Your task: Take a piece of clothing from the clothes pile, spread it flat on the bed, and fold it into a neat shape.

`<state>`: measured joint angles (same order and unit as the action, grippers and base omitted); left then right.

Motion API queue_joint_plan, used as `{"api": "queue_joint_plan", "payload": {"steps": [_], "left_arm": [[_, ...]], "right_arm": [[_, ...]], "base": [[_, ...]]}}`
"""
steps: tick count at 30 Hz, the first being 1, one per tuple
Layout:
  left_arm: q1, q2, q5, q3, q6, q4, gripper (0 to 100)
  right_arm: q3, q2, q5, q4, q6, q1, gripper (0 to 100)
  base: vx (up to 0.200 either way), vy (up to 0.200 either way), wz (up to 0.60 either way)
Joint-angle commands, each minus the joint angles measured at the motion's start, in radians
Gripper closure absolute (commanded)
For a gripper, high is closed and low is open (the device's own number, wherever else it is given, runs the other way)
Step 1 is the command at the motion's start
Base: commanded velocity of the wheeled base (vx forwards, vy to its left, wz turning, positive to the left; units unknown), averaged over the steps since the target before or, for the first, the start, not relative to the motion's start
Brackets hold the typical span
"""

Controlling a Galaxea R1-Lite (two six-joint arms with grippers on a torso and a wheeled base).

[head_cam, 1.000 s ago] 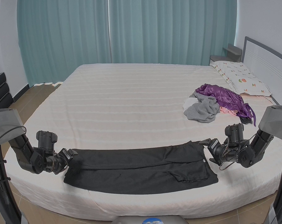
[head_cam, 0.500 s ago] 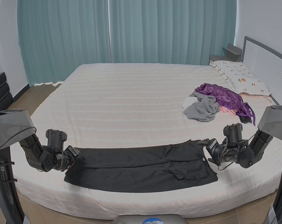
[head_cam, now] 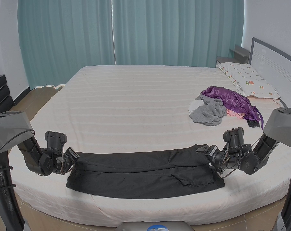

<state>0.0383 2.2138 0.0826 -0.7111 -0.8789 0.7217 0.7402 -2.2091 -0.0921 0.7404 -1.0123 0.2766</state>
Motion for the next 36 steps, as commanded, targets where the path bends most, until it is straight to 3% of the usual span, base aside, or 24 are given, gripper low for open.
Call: {"api": "queue_joint_plan", "payload": {"steps": [1,7,15,16,29,36], "left_arm": [[0.003,-0.011,0.0,0.001,-0.002,0.002,100],[0.003,-0.009,0.0,-0.002,-0.002,0.002,100],[0.003,-0.011,0.0,-0.005,-0.002,0.002,100],[0.003,-0.011,0.0,-0.005,-0.002,0.002,100],[0.002,-0.009,0.0,-0.007,0.0,0.002,100],[-0.001,-0.006,0.002,-0.011,0.0,0.005,100]], "right_arm": [[0.022,-0.024,0.005,-0.01,0.0,0.006,0],[0.048,-0.058,0.074,-0.019,0.008,-0.002,0],[0.114,-0.106,0.1,-0.061,0.009,-0.01,0],[0.13,-0.115,0.1,-0.078,0.011,-0.013,100],[0.146,-0.127,0.104,-0.092,0.052,-0.017,100],[0.148,-0.11,0.141,-0.085,0.075,-0.031,100]], "base": [[0.0,0.0,0.0],[0.0,0.0,0.0],[0.0,0.0,0.0],[0.0,0.0,0.0],[0.0,0.0,0.0],[0.0,0.0,0.0]]}}
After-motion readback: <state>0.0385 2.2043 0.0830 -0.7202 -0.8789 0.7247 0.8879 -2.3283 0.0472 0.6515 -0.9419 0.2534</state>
